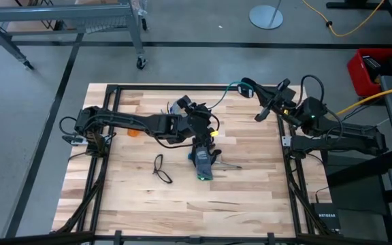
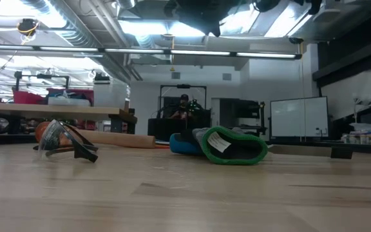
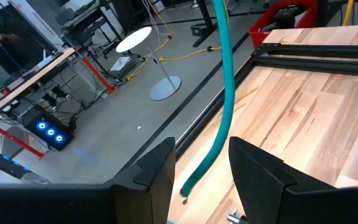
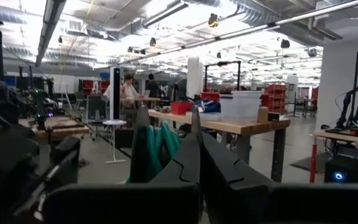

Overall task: Coil cords
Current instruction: Coil the green wire on the black spool

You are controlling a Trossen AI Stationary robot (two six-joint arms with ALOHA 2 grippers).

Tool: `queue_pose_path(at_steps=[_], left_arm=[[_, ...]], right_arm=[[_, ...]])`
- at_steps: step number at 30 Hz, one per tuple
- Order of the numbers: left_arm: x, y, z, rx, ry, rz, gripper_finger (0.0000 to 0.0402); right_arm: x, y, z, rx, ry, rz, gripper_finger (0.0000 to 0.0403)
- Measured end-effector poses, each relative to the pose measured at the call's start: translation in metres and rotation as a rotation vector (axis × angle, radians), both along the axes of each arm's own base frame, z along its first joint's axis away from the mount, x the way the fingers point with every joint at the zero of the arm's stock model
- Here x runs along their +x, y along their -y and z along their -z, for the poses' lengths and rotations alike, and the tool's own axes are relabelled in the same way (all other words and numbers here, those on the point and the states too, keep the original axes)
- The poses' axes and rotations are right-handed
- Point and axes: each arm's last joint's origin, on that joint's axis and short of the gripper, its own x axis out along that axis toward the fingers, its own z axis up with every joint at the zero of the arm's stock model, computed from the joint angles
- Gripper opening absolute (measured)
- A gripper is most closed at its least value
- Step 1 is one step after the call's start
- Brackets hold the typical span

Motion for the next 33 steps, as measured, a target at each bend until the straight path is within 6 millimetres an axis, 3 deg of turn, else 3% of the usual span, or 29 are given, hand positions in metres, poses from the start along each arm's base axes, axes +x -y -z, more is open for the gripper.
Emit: queue_pose_path(at_steps=[24,33], left_arm=[[0.0006,0.0005,0.0013,-0.009,-0.023,0.038,0.014],[0.0003,0.0002,0.0018,-0.009,-0.029,0.038,0.0065]], right_arm=[[0.0005,0.0001,0.0014,0.003,-0.016,-0.001,0.0001],[-0.0002,-0.0009,-0.0016,-0.012,0.014,-0.026,0.0001]])
